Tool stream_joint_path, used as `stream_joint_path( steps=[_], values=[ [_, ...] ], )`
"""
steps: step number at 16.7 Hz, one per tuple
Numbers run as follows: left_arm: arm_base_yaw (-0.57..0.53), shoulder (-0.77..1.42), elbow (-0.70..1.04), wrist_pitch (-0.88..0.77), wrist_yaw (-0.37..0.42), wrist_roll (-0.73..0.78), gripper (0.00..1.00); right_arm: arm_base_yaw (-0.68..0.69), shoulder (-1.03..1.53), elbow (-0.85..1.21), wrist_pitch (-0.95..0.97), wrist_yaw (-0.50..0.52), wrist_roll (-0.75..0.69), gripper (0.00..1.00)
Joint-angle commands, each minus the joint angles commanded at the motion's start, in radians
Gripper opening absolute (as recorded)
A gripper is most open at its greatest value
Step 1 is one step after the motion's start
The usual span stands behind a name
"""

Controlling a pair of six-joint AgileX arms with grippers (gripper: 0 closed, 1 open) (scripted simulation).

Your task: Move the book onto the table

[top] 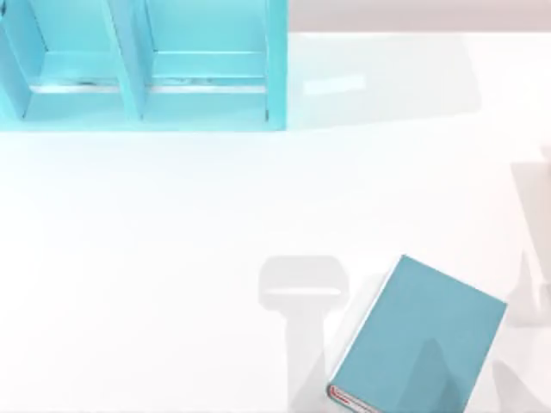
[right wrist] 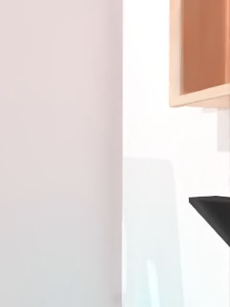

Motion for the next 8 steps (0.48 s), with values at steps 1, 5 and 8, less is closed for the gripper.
stream_joint_path(
  steps=[1,5,8],
  values=[
    [-0.019,-0.009,0.003,-0.084,-0.019,-0.069,1.00,0.000,0.000,0.000,0.000,0.000,0.000,1.00],
    [-0.081,-0.032,0.012,-0.337,-0.078,-0.288,1.00,0.000,0.000,0.000,0.000,0.000,0.000,1.00],
    [-0.103,-0.038,0.013,-0.417,-0.098,-0.363,1.00,0.000,0.000,0.000,0.000,0.000,0.000,1.00]
  ],
)
